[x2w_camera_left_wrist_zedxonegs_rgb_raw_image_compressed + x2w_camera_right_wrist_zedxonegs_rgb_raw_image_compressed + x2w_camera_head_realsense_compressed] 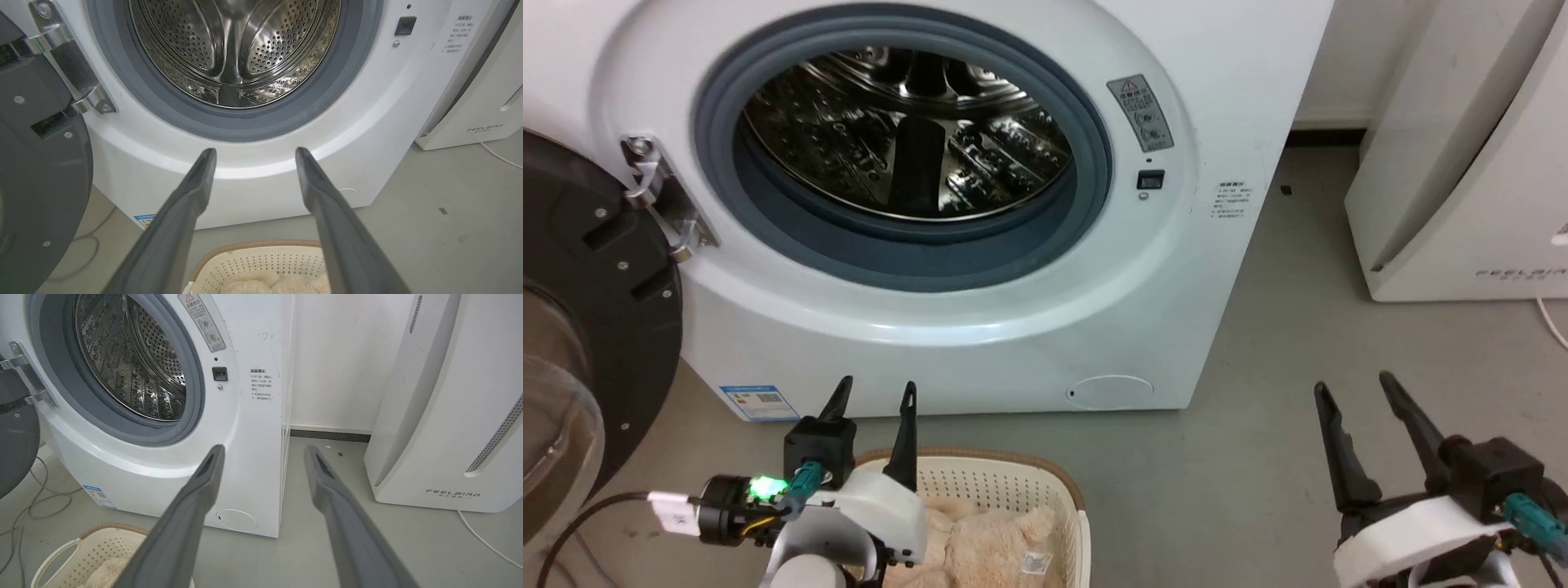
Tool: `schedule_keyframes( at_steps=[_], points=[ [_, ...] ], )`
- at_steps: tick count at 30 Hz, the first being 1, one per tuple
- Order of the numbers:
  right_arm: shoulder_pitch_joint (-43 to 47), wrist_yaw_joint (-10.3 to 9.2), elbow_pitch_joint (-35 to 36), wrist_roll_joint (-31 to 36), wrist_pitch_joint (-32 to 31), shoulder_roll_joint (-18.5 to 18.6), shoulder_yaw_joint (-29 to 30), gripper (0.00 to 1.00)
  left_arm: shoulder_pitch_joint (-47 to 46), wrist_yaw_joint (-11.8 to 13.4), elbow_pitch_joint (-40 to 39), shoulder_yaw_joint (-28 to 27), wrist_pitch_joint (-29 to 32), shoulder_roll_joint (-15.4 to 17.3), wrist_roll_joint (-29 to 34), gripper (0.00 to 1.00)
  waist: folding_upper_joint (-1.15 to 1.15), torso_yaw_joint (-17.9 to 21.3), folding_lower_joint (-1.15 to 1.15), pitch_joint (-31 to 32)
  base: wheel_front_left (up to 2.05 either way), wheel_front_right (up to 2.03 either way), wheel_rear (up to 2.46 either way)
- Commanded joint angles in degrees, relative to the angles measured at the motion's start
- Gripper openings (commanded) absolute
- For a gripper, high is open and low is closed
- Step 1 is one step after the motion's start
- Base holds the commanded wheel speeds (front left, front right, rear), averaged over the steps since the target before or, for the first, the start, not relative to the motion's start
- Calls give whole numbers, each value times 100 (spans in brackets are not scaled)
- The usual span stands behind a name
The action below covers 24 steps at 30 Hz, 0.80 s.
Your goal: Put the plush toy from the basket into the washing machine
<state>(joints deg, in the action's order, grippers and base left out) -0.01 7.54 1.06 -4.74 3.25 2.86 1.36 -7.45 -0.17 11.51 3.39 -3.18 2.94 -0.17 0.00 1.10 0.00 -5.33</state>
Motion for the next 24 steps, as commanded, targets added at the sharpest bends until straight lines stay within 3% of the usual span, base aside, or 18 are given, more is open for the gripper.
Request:
schedule_keyframes(
  at_steps=[1, 24],
  points=[
    [-146, -1, 55, -86, 62, 0, 20, 100, -185, -27, 220, 58, -63, 30, 9, 100, 0, 45, 0, -116, 0, 0, 0],
    [-644, -2, 213, -530, 324, 1, 39, 100, -1206, -215, 2025, 352, 263, 319, -143, 100, 0, 452, 0, -1442, 0, 0, 0]
  ],
)
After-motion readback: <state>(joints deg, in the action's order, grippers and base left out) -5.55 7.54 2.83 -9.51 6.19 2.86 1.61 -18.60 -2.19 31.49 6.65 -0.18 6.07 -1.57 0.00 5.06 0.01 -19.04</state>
